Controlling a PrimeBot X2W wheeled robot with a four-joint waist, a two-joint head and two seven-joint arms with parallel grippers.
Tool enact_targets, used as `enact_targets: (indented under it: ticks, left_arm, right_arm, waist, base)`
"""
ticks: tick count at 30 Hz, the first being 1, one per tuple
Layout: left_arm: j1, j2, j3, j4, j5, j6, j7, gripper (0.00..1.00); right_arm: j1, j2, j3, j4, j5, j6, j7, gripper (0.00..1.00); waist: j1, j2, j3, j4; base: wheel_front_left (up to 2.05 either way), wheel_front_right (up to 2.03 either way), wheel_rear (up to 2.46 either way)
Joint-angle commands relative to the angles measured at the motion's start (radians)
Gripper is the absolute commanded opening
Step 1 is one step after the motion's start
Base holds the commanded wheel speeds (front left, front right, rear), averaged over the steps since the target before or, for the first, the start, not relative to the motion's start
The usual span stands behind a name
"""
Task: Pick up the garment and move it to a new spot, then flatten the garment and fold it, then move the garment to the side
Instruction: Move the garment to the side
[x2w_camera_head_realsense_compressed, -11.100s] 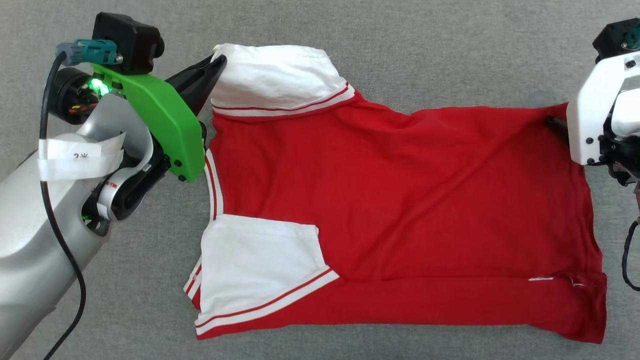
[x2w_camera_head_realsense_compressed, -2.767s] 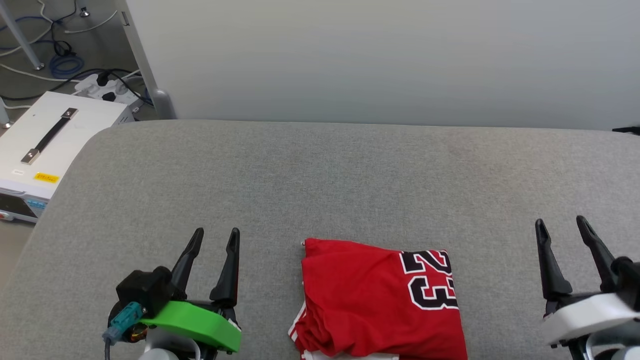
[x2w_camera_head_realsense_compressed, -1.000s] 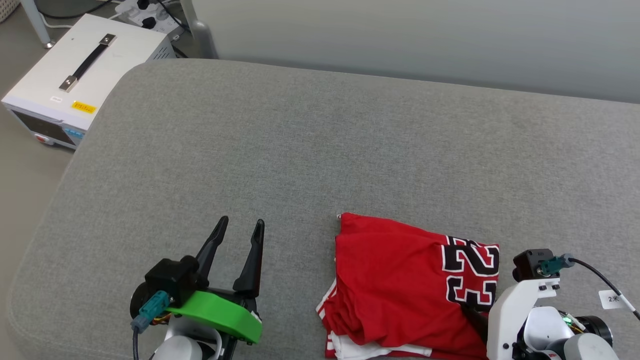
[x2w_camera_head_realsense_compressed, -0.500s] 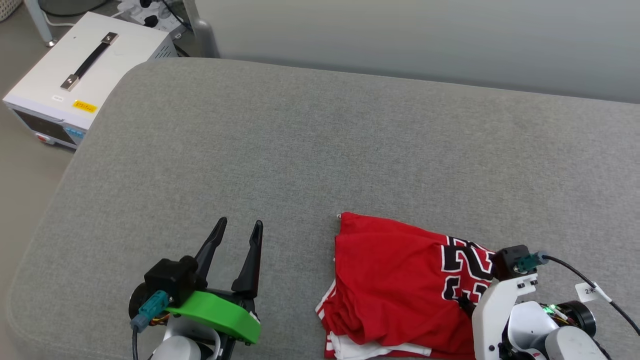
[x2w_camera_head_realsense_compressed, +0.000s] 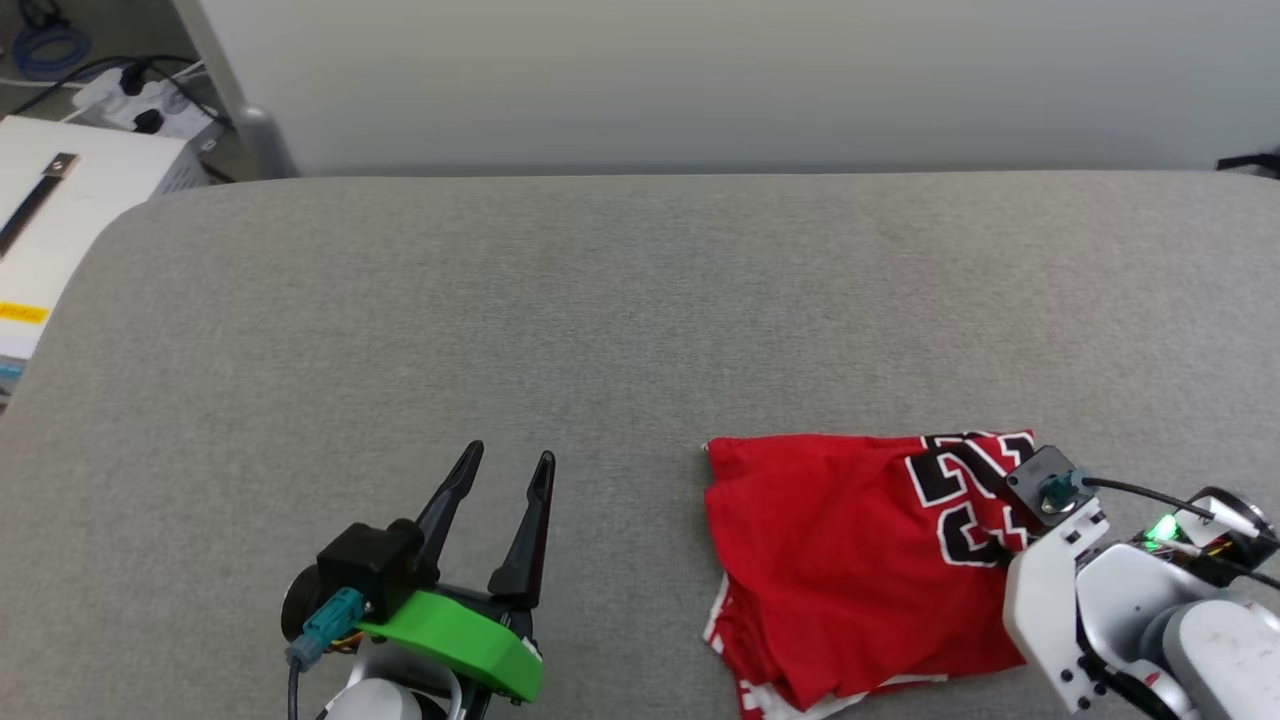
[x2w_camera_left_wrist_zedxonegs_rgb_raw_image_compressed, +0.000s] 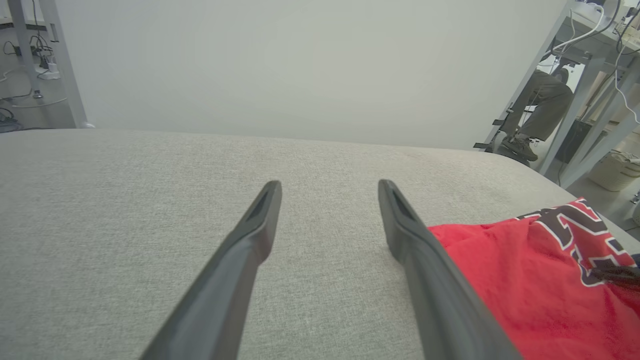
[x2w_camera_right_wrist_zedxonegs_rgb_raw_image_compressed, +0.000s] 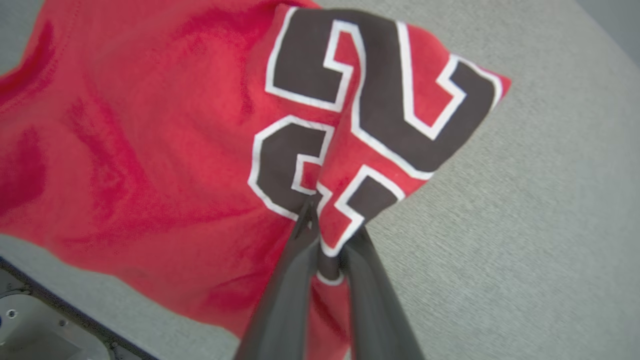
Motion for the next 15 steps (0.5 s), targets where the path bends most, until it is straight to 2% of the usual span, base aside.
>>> enact_targets:
  ticks: [1, 7, 15]
  left_arm:
    - [-0.003, 0.001, -0.006, -0.008, -0.009, -0.003, -0.006, 1.0]
    - [-0.041, 0.003, -0.031, -0.035, -0.005, -0.003, -0.006, 1.0]
    - [-0.128, 0.039, -0.084, -0.091, 0.018, -0.003, -0.006, 1.0]
  right_arm:
    - [-0.04, -0.043, 0.013, -0.013, 0.005, -0.001, -0.002, 0.0]
    - [-0.133, -0.206, 0.064, -0.014, 0.005, -0.001, -0.042, 0.0]
    - [-0.211, -0.341, 0.049, 0.074, 0.013, -0.001, -0.137, 0.0]
  waist:
    - [0.0, -0.0001, 0.013, -0.089]
    - [0.0, -0.0001, 0.077, -0.182]
    - [0.0, -0.0001, 0.23, -0.277]
  base:
    - [0.0, 0.0, 0.0]
    - [0.0, 0.0, 0.0]
    - [0.0, 0.0, 0.0]
